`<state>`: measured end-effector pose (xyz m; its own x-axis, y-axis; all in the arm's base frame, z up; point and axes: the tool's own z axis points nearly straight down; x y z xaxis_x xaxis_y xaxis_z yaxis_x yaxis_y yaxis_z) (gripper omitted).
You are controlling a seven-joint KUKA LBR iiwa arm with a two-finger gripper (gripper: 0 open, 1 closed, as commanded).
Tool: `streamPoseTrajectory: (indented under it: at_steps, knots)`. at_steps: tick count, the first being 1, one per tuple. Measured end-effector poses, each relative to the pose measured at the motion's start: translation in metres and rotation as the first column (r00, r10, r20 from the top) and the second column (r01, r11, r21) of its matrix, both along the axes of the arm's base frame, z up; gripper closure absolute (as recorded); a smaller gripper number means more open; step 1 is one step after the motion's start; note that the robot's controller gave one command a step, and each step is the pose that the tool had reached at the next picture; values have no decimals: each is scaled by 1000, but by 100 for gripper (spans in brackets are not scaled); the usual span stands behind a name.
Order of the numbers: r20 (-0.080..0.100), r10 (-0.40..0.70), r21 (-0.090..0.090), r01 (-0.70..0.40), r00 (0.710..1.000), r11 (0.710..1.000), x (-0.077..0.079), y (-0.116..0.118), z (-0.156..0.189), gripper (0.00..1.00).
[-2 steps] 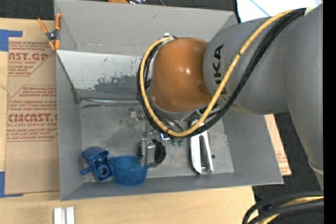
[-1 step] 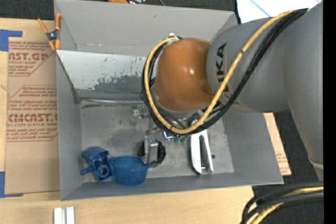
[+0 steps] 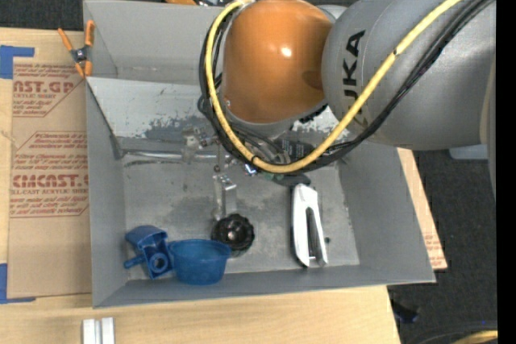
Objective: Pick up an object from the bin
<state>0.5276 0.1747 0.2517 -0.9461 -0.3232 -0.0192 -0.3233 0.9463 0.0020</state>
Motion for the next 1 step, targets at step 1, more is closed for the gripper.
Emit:
streamPoseTrajectory:
  at_steps: [1]
  knots:
    - [18,48,6,-48,999,999,-3,-3,8,0]
